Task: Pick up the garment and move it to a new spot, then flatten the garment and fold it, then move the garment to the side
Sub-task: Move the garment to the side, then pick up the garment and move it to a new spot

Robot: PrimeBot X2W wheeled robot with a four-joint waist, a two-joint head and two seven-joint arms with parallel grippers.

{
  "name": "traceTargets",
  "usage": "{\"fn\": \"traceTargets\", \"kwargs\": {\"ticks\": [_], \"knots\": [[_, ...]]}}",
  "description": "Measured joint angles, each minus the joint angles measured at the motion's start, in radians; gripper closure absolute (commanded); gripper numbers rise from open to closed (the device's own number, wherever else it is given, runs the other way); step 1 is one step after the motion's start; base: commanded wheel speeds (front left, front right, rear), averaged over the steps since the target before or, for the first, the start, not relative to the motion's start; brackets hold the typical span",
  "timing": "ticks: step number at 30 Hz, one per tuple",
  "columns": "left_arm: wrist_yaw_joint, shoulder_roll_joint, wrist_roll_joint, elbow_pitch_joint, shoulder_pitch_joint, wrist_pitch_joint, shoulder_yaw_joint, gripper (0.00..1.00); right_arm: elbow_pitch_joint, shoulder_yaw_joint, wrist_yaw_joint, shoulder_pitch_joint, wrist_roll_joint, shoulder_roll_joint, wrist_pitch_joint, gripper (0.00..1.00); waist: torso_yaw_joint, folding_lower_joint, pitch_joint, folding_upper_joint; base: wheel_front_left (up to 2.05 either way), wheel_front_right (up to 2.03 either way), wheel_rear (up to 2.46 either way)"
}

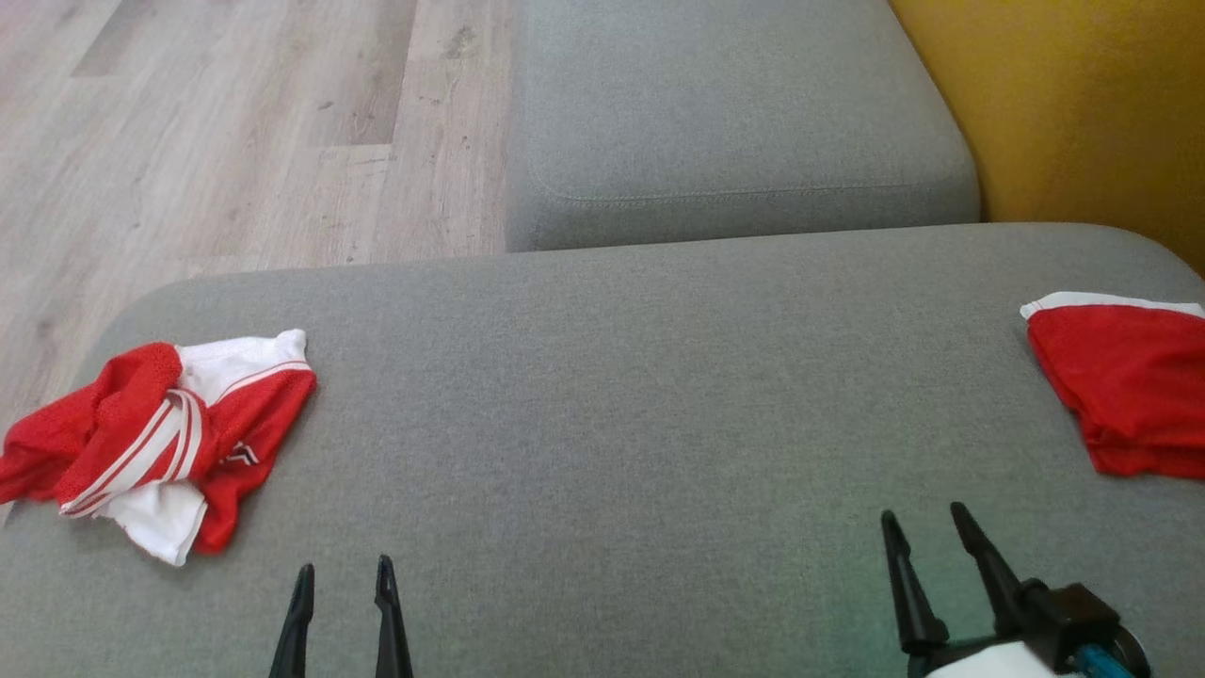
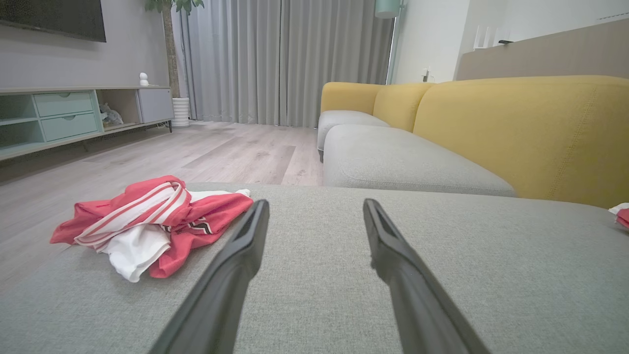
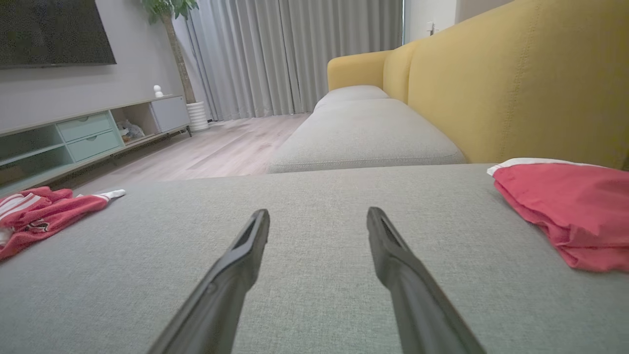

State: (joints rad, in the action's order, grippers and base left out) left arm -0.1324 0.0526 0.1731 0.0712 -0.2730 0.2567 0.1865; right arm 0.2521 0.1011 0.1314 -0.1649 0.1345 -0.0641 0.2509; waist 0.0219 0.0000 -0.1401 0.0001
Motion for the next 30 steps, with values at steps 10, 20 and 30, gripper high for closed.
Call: {"fn": "traceTargets", "kwargs": {"ticks": [10,20,30], "knots": [[0.0,0.0,0.0,-0.001,0.0,0.0,-0.008,0.0,-0.007,-0.054,0.0,-0.005,-0.003,0.016,0.0,0.0,-0.001,0.0,-0.001,0.0,0.0,0.0,0.0],[0.0,0.0,-0.008,0.001,0.002,0.0,-0.018,0.0,-0.009,-0.062,0.0,-0.007,-0.008,0.019,0.0,0.0,0.051,0.0,0.004,0.0,0.0,0.0,0.0],[0.001,0.001,-0.026,-0.001,0.001,0.0,-0.058,0.0,-0.02,-0.03,0.0,-0.01,0.015,0.02,0.0,0.0,0.214,0.0,0.01,-0.0001,0.0,0.0,0.0]]}}
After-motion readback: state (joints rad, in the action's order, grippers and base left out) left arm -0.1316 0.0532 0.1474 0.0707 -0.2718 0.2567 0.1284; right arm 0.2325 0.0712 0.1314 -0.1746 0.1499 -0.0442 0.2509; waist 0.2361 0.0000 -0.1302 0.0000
